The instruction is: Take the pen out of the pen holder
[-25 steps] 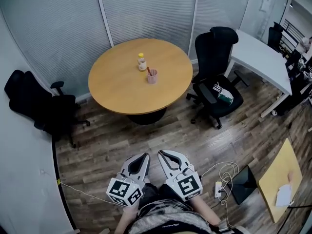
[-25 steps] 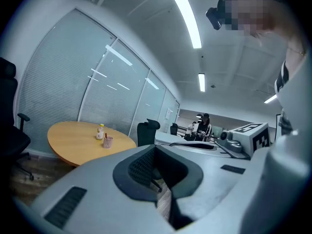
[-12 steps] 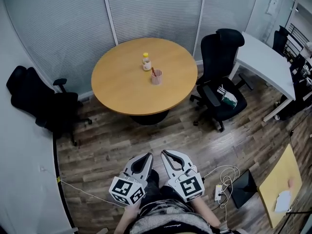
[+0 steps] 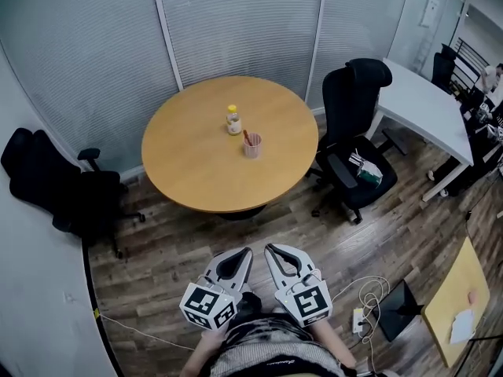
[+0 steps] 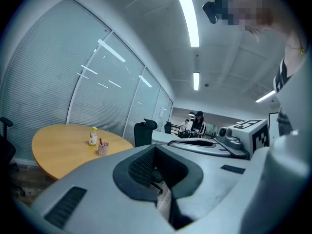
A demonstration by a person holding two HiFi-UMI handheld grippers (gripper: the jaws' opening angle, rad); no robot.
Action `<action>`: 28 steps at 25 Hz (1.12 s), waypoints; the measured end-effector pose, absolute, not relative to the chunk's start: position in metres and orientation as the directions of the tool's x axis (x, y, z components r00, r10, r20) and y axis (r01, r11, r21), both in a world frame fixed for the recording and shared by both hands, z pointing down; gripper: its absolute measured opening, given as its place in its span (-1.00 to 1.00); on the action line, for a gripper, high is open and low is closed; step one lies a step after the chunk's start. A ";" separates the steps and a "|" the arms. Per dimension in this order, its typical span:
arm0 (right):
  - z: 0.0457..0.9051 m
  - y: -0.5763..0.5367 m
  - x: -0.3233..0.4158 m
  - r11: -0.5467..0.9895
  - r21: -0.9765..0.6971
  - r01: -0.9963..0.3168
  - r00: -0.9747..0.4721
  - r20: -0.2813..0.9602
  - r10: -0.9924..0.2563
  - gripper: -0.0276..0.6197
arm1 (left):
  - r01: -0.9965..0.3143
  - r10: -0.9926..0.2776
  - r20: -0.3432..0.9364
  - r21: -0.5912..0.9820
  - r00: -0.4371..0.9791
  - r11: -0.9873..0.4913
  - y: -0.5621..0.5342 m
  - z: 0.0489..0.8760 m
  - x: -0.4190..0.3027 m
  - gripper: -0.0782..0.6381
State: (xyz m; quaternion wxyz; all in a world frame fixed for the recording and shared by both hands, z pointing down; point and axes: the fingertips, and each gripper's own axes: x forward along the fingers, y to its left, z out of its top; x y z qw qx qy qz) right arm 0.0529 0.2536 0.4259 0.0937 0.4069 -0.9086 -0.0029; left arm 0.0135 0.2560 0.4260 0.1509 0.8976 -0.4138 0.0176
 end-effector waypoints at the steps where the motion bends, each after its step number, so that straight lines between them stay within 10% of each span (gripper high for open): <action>1: 0.426 0.246 0.049 0.666 0.085 -0.741 -0.648 0.169 -0.743 -0.83 | -0.745 -0.735 0.155 0.258 0.660 -0.615 0.248 0.426 0.009 -0.77; 28: 0.455 0.155 -0.036 0.621 0.045 -0.783 -0.596 0.235 -0.768 -0.84 | -0.684 -0.665 0.182 0.310 0.724 -0.660 0.158 0.452 -0.069 -0.77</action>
